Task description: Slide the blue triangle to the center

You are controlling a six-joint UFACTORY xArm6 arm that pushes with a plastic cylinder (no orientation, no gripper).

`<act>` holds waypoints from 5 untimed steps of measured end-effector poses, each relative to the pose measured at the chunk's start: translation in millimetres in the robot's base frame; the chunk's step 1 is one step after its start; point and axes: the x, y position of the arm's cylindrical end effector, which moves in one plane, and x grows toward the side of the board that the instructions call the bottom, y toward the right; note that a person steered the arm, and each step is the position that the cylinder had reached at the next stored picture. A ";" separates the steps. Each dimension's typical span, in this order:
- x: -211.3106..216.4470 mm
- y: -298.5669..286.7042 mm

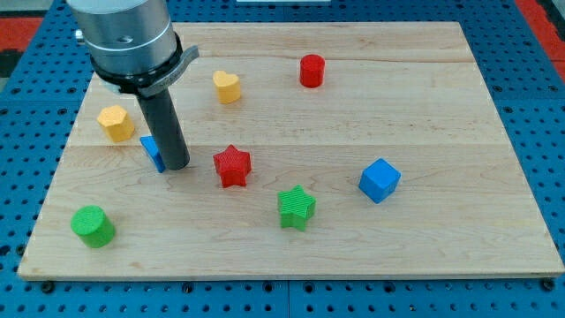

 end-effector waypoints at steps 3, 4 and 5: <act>14.8 -31.5; -30.0 0.7; -55.7 47.6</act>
